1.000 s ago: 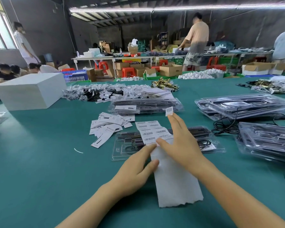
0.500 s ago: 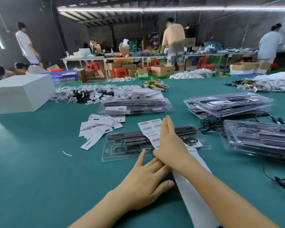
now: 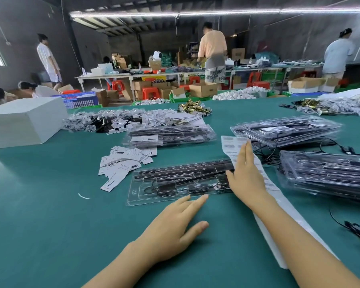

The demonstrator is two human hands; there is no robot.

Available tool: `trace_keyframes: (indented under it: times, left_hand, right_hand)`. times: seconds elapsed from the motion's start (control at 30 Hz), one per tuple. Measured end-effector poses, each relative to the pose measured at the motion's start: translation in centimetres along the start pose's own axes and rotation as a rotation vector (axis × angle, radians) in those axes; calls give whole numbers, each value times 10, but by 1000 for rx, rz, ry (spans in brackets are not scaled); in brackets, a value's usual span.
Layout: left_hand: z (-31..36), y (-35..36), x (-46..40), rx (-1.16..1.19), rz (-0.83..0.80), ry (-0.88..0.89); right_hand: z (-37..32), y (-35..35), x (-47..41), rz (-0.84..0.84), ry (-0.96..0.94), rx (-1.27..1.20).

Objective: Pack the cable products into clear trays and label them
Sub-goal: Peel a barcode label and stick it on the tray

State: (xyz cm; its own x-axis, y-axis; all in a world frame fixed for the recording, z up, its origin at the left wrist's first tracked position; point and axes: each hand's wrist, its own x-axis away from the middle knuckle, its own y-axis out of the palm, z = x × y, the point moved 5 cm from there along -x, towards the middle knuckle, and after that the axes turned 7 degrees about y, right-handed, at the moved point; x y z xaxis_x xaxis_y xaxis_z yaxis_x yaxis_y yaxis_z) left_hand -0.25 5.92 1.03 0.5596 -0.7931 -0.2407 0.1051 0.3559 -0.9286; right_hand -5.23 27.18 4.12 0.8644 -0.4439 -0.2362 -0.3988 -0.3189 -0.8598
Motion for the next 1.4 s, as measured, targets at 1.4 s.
trace_keyframes:
  times: [1.4]
  left_hand:
    - [-70,-48,34,486,906,-607]
  right_hand:
    - [-48,31,52,-558,297,-1389]
